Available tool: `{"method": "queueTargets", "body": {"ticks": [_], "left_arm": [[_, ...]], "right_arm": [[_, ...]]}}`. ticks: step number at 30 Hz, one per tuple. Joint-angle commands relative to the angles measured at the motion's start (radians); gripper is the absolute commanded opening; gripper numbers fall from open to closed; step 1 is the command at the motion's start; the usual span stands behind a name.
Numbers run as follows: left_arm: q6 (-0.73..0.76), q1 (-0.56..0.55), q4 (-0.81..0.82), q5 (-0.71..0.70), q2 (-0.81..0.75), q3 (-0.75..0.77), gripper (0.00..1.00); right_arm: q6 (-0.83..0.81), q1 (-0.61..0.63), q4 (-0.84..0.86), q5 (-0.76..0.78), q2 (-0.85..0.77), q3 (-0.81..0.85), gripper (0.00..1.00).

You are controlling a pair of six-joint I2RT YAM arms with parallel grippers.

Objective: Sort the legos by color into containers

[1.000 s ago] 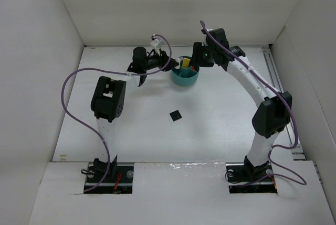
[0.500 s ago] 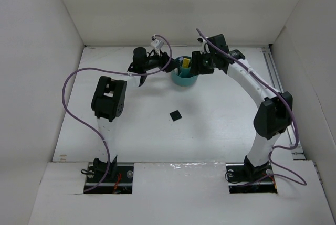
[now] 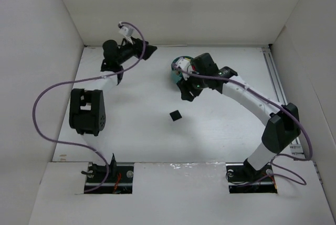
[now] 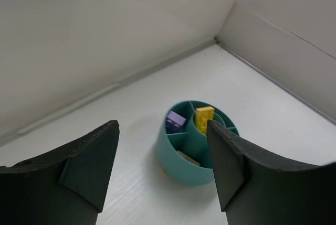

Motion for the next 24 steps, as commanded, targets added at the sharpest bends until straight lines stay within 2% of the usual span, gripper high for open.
{"method": "queueTargets", "body": {"ticks": [1,3,4,5,8,10,11,18,24], "left_arm": [[0.104,0.068,-0.147,0.02,-0.184,-0.007,0.64],[0.192,0.077,-0.273,0.02,-0.238,-0.007,0.67],[0.259,0.077,-0.41,-0.007,-0.278,0.008,0.71],[0.278,0.077,-0.469,-0.007,-0.292,0.008,0.71],[0.278,0.113,-0.574,0.017,-0.347,-0.01,0.83],[0.261,0.126,-0.574,0.027,-0.396,-0.041,0.98],[0.261,0.139,-0.584,0.027,-0.412,-0.056,1.0],[0.241,0.188,-0.584,0.021,-0.498,-0.151,1.0],[0.221,0.228,-0.584,0.01,-0.53,-0.182,1.0]], "right_arm": [[-0.322,0.073,-0.031,-0.066,0.016,0.004,0.62],[-0.396,0.106,-0.031,-0.077,0.042,0.018,0.68],[-0.464,0.117,-0.031,-0.077,0.072,0.033,0.77],[-0.5,0.117,-0.045,-0.077,0.091,0.049,0.82],[-0.652,0.128,-0.155,-0.097,0.184,0.142,0.84],[-0.721,0.128,-0.216,-0.097,0.23,0.213,0.84],[-0.785,0.128,-0.244,-0.097,0.272,0.233,0.85],[-1.0,0.137,-0.453,-0.075,0.408,0.363,0.85],[-1.034,0.16,-0.497,-0.075,0.427,0.363,0.86]]}}
